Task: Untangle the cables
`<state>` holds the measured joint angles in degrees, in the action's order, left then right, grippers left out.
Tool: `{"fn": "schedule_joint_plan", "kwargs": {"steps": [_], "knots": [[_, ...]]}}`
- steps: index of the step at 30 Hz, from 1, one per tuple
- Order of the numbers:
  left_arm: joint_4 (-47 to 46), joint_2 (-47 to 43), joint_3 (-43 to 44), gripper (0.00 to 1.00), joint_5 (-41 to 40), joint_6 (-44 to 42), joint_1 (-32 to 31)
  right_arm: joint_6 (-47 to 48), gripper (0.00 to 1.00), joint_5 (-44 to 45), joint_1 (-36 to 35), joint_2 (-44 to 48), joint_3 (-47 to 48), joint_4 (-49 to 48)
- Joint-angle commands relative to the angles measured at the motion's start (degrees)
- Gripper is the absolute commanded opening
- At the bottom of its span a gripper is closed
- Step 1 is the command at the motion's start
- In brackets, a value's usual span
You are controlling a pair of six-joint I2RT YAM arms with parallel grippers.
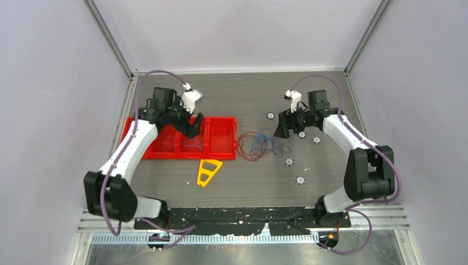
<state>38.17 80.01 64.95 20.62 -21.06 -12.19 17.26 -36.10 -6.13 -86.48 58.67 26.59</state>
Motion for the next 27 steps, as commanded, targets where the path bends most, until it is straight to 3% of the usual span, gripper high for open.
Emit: {"fn": "schedule_joint_plan", "kwargs": {"steps": [1, 8, 12, 14, 19, 21, 27], "knots": [[3.4, -6.2, 5.2, 0.97, 7.8, -0.7, 1.3, 0.0, 0.90, -0.9, -0.9, 0.3, 3.4, 1.8], [-10.0, -9.6, 4.9, 1.00, 15.1, 7.3, 1.2, -2.5, 0.93, 3.2, -7.9, -6.2, 7.2, 0.9], [-24.0, -11.9, 0.1, 0.99, 15.2, 12.0, 1.1, -1.9, 0.88, 5.0, -11.6, -11.9, 9.2, 1.1], [-26.5, -12.0, -0.5, 0.99, 15.8, 12.0, 1.1, -1.2, 0.78, 4.8, -12.6, -14.6, 9.6, 1.3], [-18.3, -7.8, 7.6, 0.99, 20.4, 8.2, 1.0, 1.7, 0.23, 3.7, -12.2, -14.8, 10.3, 3.1], [-14.9, -6.0, 10.1, 0.99, 20.9, 5.7, 0.2, 2.0, 0.09, 1.7, -11.3, -11.5, 10.1, 3.3], [-16.8, -6.3, 6.2, 0.99, 20.6, -3.1, -7.1, -1.6, 0.05, -5.9, -9.1, -0.3, 9.3, 0.9]]}}
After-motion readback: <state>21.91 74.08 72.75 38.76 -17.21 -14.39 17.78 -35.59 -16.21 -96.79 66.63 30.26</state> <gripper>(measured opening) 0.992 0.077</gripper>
